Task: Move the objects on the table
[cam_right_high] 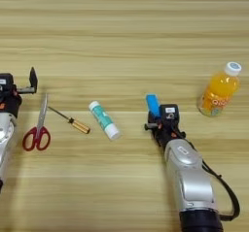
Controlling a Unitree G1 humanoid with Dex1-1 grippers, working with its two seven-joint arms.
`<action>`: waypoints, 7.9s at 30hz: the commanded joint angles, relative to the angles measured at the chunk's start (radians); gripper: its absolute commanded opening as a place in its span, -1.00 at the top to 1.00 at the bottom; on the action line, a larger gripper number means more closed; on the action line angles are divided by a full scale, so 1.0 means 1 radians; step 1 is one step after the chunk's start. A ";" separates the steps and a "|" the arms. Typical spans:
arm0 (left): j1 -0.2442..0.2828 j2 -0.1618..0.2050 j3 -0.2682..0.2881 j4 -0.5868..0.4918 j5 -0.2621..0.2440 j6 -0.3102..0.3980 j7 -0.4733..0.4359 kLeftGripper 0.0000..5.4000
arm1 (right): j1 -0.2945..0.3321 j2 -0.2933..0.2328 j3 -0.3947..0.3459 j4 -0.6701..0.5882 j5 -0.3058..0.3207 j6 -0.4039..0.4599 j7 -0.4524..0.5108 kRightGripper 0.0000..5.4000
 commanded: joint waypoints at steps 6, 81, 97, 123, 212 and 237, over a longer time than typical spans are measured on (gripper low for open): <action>0.009 -0.005 -0.008 -0.013 0.016 0.017 0.005 -1.00 | 0.066 -0.024 -0.058 -0.055 0.007 0.047 -0.023 0.48; 0.008 -0.004 -0.005 -0.007 0.021 0.013 0.001 -1.00 | -0.142 -0.207 -0.292 0.059 0.043 -0.283 -0.045 -0.99; 0.007 -0.003 -0.004 -0.006 0.021 0.012 -0.001 -1.00 | -0.190 -0.232 -0.304 0.201 0.072 -0.299 -0.034 -0.99; 0.007 -0.001 -0.003 -0.007 0.020 0.014 -0.003 -1.00 | -0.203 -0.225 -0.291 0.220 0.089 -0.309 -0.007 -0.35; -0.117 -0.203 -0.444 0.102 0.095 0.041 -0.450 -1.00 | 0.027 -0.072 0.189 -0.540 0.074 0.005 0.122 -0.33; -0.052 -0.193 -0.499 0.011 0.044 -0.034 -0.581 -0.74 | 0.018 -0.055 0.190 -0.533 0.064 0.016 0.116 -0.32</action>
